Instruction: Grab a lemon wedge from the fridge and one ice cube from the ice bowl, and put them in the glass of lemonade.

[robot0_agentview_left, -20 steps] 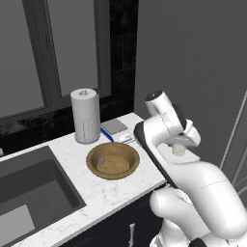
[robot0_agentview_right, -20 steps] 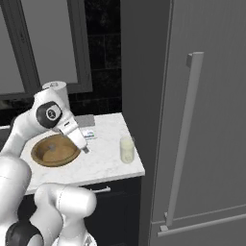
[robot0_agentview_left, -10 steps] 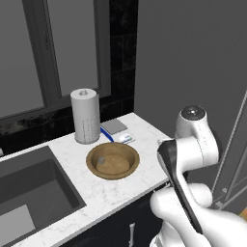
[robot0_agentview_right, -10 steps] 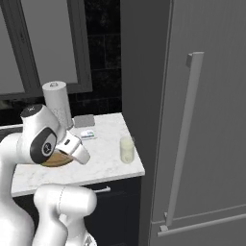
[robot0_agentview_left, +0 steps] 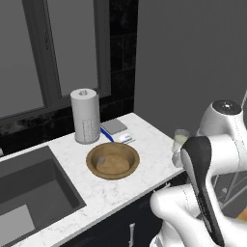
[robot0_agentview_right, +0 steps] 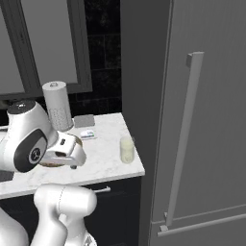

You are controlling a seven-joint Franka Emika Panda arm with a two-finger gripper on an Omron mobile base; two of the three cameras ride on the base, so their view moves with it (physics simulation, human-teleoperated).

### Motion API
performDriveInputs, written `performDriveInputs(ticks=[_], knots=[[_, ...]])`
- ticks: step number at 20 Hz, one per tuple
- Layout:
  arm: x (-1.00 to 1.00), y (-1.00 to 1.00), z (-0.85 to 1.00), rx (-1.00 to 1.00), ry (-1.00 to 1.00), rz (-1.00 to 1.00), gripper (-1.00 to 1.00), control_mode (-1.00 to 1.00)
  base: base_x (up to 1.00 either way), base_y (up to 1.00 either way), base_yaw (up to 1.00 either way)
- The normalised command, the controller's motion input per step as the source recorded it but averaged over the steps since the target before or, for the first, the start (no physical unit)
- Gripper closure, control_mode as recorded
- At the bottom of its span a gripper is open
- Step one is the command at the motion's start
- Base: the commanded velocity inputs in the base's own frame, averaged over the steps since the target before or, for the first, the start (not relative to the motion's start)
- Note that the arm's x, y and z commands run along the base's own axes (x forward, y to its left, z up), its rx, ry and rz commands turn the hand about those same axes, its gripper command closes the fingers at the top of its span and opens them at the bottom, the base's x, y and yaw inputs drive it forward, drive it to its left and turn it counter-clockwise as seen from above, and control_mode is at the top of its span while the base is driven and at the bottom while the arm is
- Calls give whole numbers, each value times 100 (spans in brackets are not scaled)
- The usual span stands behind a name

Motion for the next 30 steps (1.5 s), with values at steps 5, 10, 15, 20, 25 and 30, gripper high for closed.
performDriveInputs(ticks=[5, 10, 15, 20, 25, 30], knots=[[-60, 1, -21, 0, -11, 23, -100, -100, 0, 0, 0], [-48, 2, -21, 0, -13, 18, -100, 100, -9, 2, 4], [0, 0, 0, 0, 0, 0, -100, 100, -80, 2, 11], [0, 0, 0, 0, 0, 0, -100, 100, -100, -1, 3], [0, 0, 0, 0, 0, 0, -100, 100, -79, -44, 16], [0, 0, 0, 0, 0, 0, -100, 100, -33, -89, 27]])
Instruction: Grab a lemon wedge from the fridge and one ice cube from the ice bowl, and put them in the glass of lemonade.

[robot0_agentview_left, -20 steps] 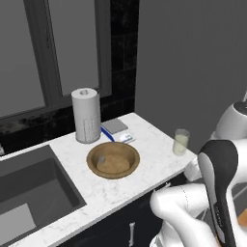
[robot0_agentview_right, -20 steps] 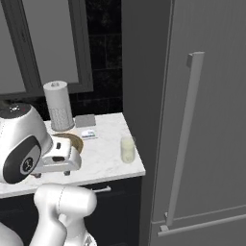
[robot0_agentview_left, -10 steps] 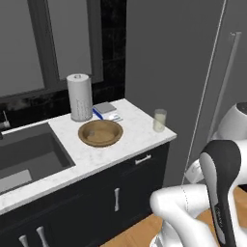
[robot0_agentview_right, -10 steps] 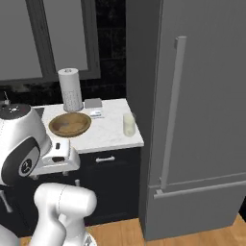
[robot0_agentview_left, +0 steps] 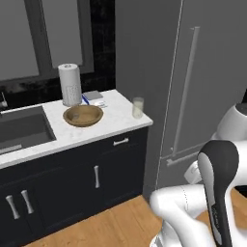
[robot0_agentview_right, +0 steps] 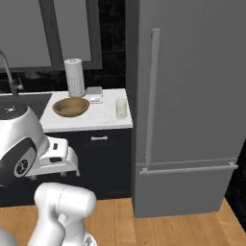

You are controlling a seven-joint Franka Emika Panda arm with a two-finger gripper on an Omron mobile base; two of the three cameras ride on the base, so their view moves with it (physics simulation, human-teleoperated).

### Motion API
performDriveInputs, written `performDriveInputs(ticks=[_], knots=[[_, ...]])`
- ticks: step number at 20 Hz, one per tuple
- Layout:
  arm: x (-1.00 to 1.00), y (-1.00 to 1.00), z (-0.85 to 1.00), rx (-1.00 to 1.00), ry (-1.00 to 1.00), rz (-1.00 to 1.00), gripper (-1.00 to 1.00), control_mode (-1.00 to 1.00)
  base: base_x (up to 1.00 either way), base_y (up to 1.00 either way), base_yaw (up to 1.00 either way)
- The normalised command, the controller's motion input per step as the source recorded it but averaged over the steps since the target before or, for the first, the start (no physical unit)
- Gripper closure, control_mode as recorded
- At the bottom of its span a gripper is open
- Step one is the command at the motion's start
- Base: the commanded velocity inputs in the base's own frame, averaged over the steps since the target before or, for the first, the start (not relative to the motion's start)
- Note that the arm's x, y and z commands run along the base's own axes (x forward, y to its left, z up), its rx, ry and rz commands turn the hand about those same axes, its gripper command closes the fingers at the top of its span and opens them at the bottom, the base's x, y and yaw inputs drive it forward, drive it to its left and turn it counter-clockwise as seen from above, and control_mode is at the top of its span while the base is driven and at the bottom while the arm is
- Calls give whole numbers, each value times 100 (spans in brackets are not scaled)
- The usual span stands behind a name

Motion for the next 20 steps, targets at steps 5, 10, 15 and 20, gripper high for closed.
performDriveInputs(ticks=[5, 10, 15, 20], knots=[[0, 0, 0, 0, 0, 0, -100, 100, -11, -100, 30], [0, 0, 0, 0, 0, 0, -100, 100, -4, -86, 27], [0, 0, 0, 0, 0, 0, -100, 100, -14, -38, 22], [0, 0, 0, 0, 0, 0, -100, 100, -47, -3, 14]])
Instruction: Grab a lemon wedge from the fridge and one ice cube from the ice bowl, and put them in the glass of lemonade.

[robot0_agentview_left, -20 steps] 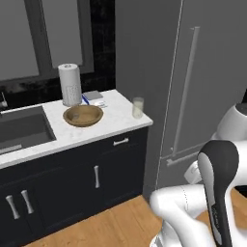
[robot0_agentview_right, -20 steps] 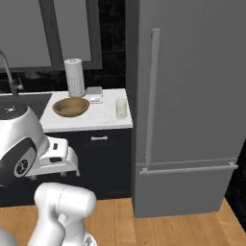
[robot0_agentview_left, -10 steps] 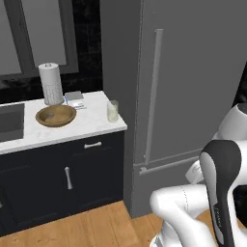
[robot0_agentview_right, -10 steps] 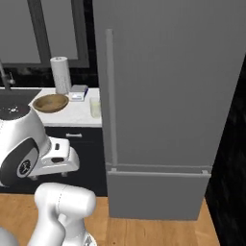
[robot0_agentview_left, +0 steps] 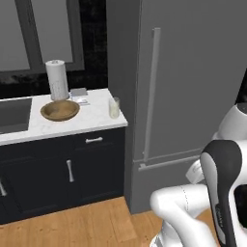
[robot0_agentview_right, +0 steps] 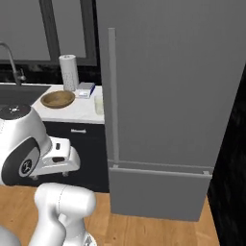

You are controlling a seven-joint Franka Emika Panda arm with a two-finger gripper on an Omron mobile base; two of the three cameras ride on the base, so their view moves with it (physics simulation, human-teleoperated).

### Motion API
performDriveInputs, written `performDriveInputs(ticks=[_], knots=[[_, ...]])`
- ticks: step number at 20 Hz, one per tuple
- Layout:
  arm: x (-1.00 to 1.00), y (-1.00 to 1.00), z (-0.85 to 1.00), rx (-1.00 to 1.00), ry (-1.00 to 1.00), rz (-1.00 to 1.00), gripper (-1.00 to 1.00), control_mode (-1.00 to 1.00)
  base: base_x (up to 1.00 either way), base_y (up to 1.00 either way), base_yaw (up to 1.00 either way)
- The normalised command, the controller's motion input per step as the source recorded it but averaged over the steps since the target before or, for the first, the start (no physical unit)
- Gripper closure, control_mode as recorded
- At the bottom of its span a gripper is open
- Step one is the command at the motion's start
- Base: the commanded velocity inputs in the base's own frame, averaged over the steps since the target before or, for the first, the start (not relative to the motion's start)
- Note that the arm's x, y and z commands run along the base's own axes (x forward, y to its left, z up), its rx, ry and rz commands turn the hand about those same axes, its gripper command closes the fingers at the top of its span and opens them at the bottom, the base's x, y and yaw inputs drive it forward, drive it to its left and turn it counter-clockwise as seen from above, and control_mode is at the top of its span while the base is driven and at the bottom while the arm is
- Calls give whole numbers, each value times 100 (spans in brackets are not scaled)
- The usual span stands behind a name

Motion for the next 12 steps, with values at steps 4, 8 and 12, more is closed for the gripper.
performDriveInputs(ticks=[4, 8, 12], knots=[[0, 0, 0, 0, 0, 0, -100, 100, -57, 0, 7], [0, 0, 0, 0, 0, 0, -100, 100, -11, 0, 2], [1, 0, -2, 0, 0, 0, -100, -100, 0, 0, 0]])
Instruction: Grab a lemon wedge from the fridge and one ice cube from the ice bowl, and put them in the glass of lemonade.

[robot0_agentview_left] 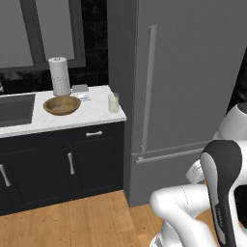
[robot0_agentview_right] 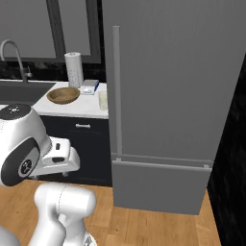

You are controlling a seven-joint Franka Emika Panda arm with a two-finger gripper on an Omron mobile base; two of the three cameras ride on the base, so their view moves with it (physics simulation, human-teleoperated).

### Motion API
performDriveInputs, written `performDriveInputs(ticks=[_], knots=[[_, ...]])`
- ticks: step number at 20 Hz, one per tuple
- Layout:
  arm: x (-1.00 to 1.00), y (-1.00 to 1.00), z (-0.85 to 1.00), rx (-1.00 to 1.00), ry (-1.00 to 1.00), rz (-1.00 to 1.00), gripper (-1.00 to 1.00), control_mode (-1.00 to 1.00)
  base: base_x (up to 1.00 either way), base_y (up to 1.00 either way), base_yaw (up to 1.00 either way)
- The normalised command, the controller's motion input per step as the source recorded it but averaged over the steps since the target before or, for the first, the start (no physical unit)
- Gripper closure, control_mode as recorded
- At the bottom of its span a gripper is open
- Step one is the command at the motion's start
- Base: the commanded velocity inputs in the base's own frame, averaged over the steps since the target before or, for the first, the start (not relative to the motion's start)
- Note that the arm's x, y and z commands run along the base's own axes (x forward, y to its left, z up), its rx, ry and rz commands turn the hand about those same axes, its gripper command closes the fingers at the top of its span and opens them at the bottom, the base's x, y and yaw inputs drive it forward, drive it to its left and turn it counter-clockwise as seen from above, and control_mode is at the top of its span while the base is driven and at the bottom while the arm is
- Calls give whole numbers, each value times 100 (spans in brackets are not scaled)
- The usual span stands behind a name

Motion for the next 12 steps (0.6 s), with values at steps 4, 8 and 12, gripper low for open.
performDriveInputs(ticks=[4, 8, 12], knots=[[31, 0, -2, 1, 0, 0, -100, -100, 0, 0, 0], [49, -5, 1, 1, -19, 0, -100, -100, 0, 0, 0], [31, 0, 0, 0, -26, 0, -100, -100, 0, 0, 0]])
